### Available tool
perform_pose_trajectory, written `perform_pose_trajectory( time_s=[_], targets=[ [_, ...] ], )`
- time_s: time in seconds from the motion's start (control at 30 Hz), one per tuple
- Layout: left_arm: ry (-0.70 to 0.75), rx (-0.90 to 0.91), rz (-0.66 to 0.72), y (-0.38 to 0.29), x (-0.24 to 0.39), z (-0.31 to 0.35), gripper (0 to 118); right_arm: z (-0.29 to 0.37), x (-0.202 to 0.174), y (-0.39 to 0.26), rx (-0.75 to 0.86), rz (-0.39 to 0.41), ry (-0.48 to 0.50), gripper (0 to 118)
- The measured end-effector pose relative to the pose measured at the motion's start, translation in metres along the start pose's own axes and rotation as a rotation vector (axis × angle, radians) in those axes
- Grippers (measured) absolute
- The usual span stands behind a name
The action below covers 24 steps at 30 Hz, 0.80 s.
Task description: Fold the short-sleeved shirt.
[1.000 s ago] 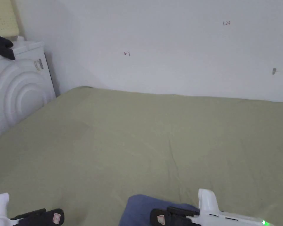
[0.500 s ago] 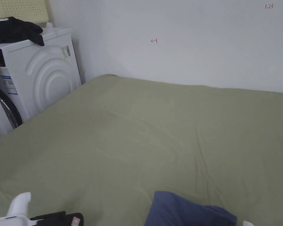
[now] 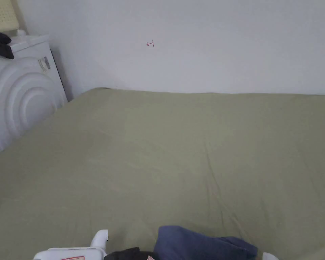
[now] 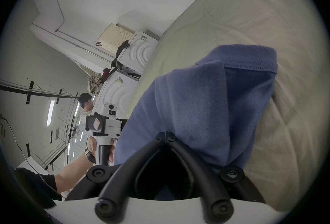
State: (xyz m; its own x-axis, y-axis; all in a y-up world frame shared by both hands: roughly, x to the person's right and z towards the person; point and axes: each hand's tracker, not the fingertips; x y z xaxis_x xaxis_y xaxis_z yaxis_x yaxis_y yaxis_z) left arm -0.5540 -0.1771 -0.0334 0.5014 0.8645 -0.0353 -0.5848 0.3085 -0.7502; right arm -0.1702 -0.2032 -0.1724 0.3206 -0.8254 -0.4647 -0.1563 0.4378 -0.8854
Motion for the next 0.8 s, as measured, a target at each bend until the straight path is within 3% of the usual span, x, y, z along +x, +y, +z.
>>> perform_pose_trajectory(
  time_s=[0.1,0.23,0.33,0.37,0.4,0.43,0.47,0.6,0.73,0.8],
  targets=[
    [-0.028,0.011,0.06,0.003,-0.008,-0.02,118,0.0,0.001,0.0,0.002,-0.004,0.005,0],
    [-0.066,0.007,0.005,-0.004,0.017,-0.054,118,0.0,0.002,-0.002,0.013,-0.009,0.01,0],
    [0.004,-0.056,-0.061,0.004,0.024,-0.054,117,0.0,0.0,-0.002,0.016,-0.007,0.002,0],
    [-0.016,-0.085,-0.021,0.008,0.022,-0.049,101,0.0,-0.002,-0.002,0.015,-0.005,-0.002,0],
    [-0.028,-0.095,0.029,0.009,0.02,-0.045,56,0.001,-0.004,-0.002,0.014,0.001,-0.008,0],
    [0.013,-0.085,0.052,0.01,0.017,-0.04,19,0.001,-0.006,-0.002,0.016,0.009,-0.016,0],
    [0.132,-0.084,-0.024,0.01,0.013,-0.036,19,0.002,-0.009,-0.001,0.015,0.024,-0.024,0],
    [0.082,-0.07,0.002,0.003,0.011,-0.031,19,0.002,-0.019,0.0,0.012,0.092,-0.07,0],
    [0.158,-0.074,-0.166,0.008,0.037,-0.025,19,0.007,-0.03,0.001,0.017,0.117,-0.098,0],
    [0.129,-0.092,-0.152,0.017,0.042,-0.013,19,0.013,-0.037,0.004,0.029,0.162,-0.122,0]
  ],
)
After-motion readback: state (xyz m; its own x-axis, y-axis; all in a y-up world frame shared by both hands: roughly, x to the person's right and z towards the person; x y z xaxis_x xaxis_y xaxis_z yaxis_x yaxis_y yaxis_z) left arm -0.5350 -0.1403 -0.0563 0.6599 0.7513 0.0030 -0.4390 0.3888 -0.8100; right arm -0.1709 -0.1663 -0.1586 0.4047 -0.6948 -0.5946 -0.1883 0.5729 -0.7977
